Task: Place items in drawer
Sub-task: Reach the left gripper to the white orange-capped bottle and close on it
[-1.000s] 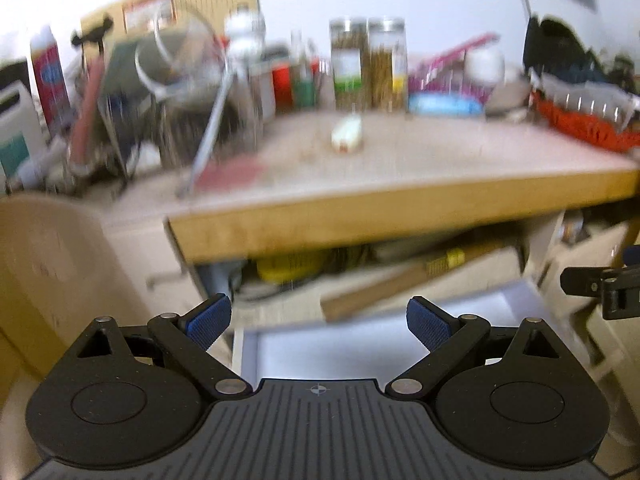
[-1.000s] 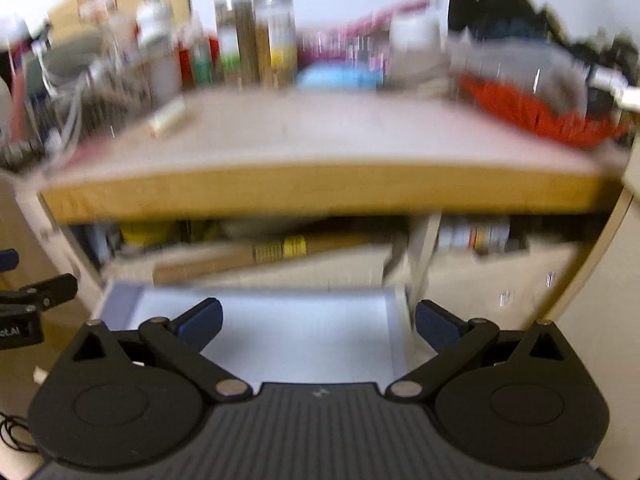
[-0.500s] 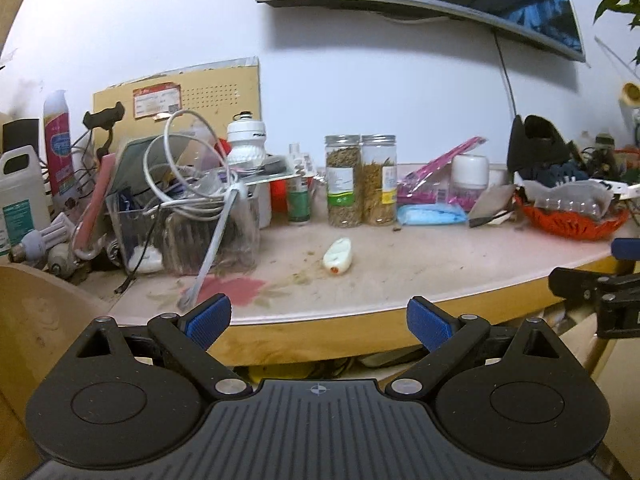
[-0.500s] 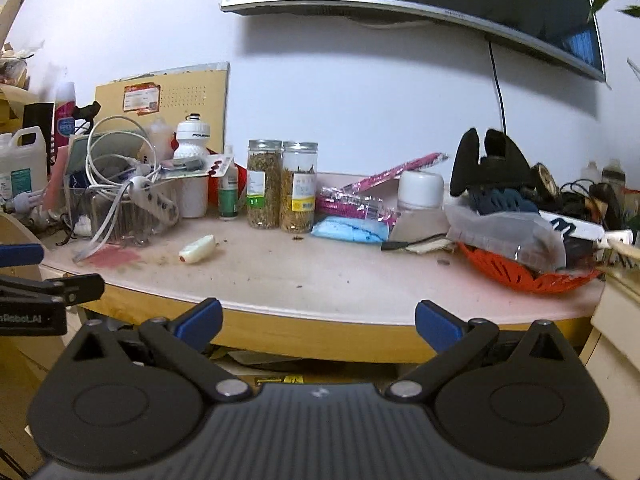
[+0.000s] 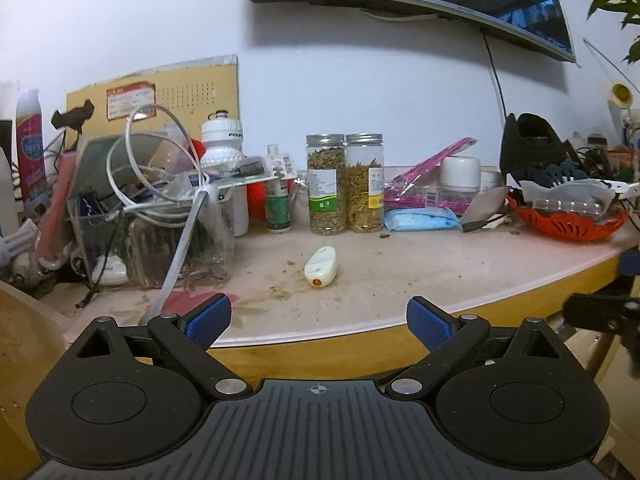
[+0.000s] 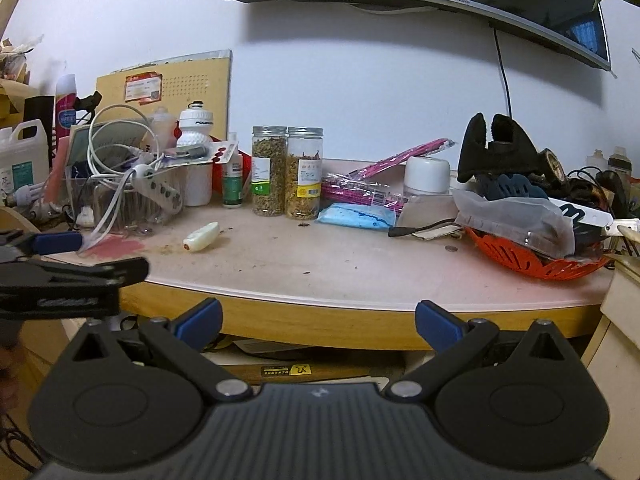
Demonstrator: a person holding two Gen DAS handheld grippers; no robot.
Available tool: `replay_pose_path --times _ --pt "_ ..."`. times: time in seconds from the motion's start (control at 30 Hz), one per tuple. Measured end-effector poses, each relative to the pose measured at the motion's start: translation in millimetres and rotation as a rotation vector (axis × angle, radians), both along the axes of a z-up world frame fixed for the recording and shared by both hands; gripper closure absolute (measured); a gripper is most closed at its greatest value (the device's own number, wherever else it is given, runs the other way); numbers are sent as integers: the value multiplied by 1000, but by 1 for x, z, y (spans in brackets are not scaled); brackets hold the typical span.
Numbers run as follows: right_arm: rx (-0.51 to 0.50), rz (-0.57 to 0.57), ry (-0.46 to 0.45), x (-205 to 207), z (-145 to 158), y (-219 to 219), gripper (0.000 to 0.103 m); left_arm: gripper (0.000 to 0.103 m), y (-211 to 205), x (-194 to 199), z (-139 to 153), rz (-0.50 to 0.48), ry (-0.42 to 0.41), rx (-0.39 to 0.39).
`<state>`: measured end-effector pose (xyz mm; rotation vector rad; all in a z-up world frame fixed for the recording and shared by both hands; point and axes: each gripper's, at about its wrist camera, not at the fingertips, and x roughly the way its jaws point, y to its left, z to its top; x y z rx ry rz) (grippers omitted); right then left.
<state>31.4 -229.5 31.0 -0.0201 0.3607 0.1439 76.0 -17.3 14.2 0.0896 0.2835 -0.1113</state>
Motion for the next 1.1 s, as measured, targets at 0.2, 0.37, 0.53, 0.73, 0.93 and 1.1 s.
replay_pose_path --times 0.2,0.37,0.53,0.73,0.93,1.1 --pt "4 10 13 1 -3 2 0 6 -2 23 -7 -9 11 -4" --pt "9 17 18 1 -6 3 0 6 -3 44 -14 -13 14 -6" --pt "12 22 27 0 -9 4 0 6 -2 64 -21 -9 11 -2" --pt "16 29 39 -2 -13 5 0 6 -1 83 -27 -33 3 1" --pt "19 31 49 7 -11 8 0 6 -3 95 -33 -54 0 9" --pt "36 27 65 12 -11 7 0 7 0 104 -35 -56 -6 -10"
